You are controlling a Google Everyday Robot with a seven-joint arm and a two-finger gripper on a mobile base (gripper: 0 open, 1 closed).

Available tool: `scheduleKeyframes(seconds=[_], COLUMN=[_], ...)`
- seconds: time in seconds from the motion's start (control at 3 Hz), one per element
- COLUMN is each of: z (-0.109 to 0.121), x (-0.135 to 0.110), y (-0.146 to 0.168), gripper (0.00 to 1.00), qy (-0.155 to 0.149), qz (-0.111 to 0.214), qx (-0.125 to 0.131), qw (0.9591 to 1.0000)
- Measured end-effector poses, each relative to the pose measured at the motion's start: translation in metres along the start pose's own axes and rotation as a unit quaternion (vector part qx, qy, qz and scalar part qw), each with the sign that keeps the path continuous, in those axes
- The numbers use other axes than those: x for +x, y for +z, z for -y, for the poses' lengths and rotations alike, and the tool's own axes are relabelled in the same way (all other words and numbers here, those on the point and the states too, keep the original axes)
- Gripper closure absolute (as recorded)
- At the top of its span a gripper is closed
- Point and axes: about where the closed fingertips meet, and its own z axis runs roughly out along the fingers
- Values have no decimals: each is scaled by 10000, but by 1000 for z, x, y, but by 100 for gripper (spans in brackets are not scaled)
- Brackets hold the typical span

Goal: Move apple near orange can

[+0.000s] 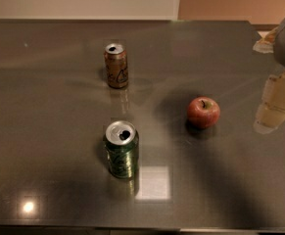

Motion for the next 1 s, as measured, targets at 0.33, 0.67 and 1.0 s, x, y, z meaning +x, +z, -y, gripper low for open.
scheduleKeyframes(seconds=[0.33,0.67,1.0], z=[4,13,23], x=[-3,-17,-29], y=[-1,10,25], gripper=[0,0,0], qy=[-48,-146,-222], qz=[53,240,436], qx=[-10,-148,-281], qw=[10000,9995,9984])
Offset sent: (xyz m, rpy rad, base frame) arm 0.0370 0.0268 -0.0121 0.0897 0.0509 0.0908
